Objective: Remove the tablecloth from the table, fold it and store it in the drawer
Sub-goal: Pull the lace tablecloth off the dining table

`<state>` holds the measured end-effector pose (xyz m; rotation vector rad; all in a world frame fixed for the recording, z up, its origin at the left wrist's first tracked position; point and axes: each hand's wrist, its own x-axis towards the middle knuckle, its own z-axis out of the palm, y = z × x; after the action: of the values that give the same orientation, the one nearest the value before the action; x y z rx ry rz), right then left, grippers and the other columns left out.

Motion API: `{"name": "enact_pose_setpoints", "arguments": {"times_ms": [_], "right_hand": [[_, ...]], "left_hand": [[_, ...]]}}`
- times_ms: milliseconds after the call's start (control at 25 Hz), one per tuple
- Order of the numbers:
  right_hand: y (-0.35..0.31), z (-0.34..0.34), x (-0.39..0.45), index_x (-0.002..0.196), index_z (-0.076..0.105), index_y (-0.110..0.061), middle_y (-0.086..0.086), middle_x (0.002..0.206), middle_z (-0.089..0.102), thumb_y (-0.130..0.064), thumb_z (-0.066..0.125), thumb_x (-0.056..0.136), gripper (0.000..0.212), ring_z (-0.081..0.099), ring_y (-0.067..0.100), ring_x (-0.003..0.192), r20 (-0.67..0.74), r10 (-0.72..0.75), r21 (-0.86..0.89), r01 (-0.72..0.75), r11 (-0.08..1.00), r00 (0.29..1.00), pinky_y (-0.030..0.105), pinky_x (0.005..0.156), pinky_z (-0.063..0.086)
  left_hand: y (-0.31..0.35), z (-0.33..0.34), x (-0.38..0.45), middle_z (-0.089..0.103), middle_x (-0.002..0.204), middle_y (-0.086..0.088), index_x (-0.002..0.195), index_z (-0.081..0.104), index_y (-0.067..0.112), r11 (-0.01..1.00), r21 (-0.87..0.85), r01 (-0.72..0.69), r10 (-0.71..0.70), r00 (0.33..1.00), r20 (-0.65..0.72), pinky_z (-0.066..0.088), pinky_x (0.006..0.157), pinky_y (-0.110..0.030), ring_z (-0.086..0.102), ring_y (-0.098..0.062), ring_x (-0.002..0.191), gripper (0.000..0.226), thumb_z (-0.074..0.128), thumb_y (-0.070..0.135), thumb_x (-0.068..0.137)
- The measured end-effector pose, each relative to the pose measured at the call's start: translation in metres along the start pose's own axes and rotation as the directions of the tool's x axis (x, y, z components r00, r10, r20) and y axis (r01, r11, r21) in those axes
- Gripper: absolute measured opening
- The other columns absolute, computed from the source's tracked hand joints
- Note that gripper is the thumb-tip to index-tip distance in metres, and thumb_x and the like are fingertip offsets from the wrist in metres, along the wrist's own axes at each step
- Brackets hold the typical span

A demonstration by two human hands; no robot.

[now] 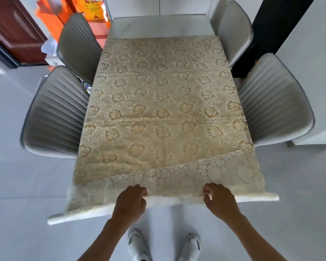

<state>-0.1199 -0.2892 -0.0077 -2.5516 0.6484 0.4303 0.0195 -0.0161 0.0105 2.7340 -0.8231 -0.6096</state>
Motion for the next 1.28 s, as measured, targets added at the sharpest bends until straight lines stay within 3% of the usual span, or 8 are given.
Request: {"name": "enact_pose_setpoints", "arguments": {"times_ms": [160, 360, 440, 520, 680, 840, 1040, 1280], "right_hand": [[-0.008, -0.028, 0.048, 0.102, 0.073, -0.026, -0.010, 0.115, 0.071, -0.024, 0.058, 0.093, 0.018, 0.064, 0.016, 0.107, 0.135, 0.073, 0.516, -0.133, 0.846, 0.988, 0.032, 0.089, 0.048], [-0.006, -0.011, 0.097, 0.147, 0.032, -0.024, 0.000, 0.157, 0.028, -0.024, 0.060, 0.086, 0.067, 0.038, 0.030, 0.134, 0.136, -0.120, -0.176, 0.143, 0.974, 0.983, 0.041, 0.100, 0.045], [-0.003, -0.008, 0.103, 0.139, 0.037, -0.023, 0.004, 0.143, 0.040, -0.031, 0.062, 0.084, 0.061, 0.049, 0.029, 0.118, 0.121, -0.114, -0.259, 0.142, 0.956, 0.986, 0.039, 0.089, 0.049], [0.003, -0.007, 0.102, 0.121, 0.049, -0.021, 0.003, 0.117, 0.057, -0.039, 0.061, 0.084, 0.042, 0.057, 0.025, 0.099, 0.055, -0.123, -0.290, 0.134, 0.948, 0.991, 0.035, 0.081, 0.049], [-0.001, -0.006, 0.089, 0.084, 0.070, -0.013, 0.006, 0.087, 0.066, -0.035, 0.073, 0.077, 0.023, 0.060, 0.032, 0.093, -0.008, -0.231, -0.405, 0.208, 0.890, 0.973, 0.041, 0.080, 0.048], [-0.005, -0.013, 0.082, 0.087, 0.068, -0.017, 0.000, 0.092, 0.070, -0.035, 0.071, 0.083, 0.019, 0.059, 0.025, 0.109, 0.000, -0.325, -0.311, 0.308, 0.899, 0.946, 0.041, 0.104, 0.036], [-0.003, -0.033, 0.059, 0.091, 0.060, -0.023, -0.003, 0.073, 0.068, -0.039, 0.064, 0.089, 0.016, 0.065, 0.021, 0.073, 0.092, -0.333, -0.114, 0.342, 0.933, 0.938, 0.026, 0.063, 0.034], [-0.007, -0.048, -0.001, 0.083, 0.067, -0.020, -0.005, 0.072, 0.062, -0.036, 0.063, 0.089, 0.018, 0.061, 0.017, 0.072, 0.135, -0.286, -0.084, 0.299, 0.951, 0.949, 0.021, 0.054, 0.032]], "left_hand": [[0.004, -0.013, 0.051, 0.068, 0.103, 0.010, 0.098, 0.069, 0.024, 0.975, -0.192, 0.115, -0.093, 0.988, 0.121, 0.048, 0.084, -0.027, 0.062, -0.013, 0.101, 0.029, 0.054, 0.009, 0.078], [0.011, 0.009, 0.089, 0.069, 0.099, 0.007, 0.089, 0.068, 0.030, 0.896, -0.422, 0.141, -0.080, 0.984, 0.158, 0.053, 0.076, -0.027, 0.066, -0.016, 0.093, 0.023, 0.060, 0.011, 0.079], [0.008, 0.019, 0.097, 0.057, 0.127, 0.001, 0.117, 0.062, 0.029, 0.930, -0.345, 0.126, -0.101, 0.991, 0.089, 0.050, 0.091, -0.040, 0.056, -0.023, 0.113, 0.036, 0.067, 0.024, 0.081], [0.005, 0.029, 0.095, 0.042, 0.137, 0.001, 0.135, 0.045, 0.031, 0.997, -0.015, 0.082, -0.080, 0.991, 0.105, 0.043, 0.096, -0.041, 0.045, -0.025, 0.122, 0.060, 0.070, 0.035, 0.080], [0.007, 0.036, 0.084, 0.065, 0.106, 0.008, 0.110, 0.054, 0.029, 0.986, 0.167, 0.018, -0.032, 0.996, 0.082, 0.028, 0.087, -0.036, 0.062, -0.018, 0.102, 0.025, 0.060, 0.039, 0.088], [0.005, 0.029, 0.059, 0.059, 0.090, 0.009, 0.093, 0.062, 0.023, 0.997, 0.077, -0.002, -0.001, 0.999, 0.042, 0.035, 0.076, -0.029, 0.061, -0.018, 0.089, 0.012, 0.058, 0.035, 0.092], [0.009, 0.019, 0.018, 0.046, 0.069, 0.011, 0.089, 0.052, 0.023, 0.999, -0.043, 0.008, -0.008, 1.000, 0.006, 0.035, 0.058, -0.027, 0.049, -0.015, 0.073, 0.016, 0.053, 0.038, 0.095], [0.025, 0.005, -0.034, 0.062, 0.082, 0.001, 0.097, 0.055, 0.024, 0.999, -0.036, -0.018, 0.019, 1.000, 0.010, 0.039, 0.067, -0.031, 0.059, -0.023, 0.091, 0.016, 0.052, 0.039, 0.094]]}}
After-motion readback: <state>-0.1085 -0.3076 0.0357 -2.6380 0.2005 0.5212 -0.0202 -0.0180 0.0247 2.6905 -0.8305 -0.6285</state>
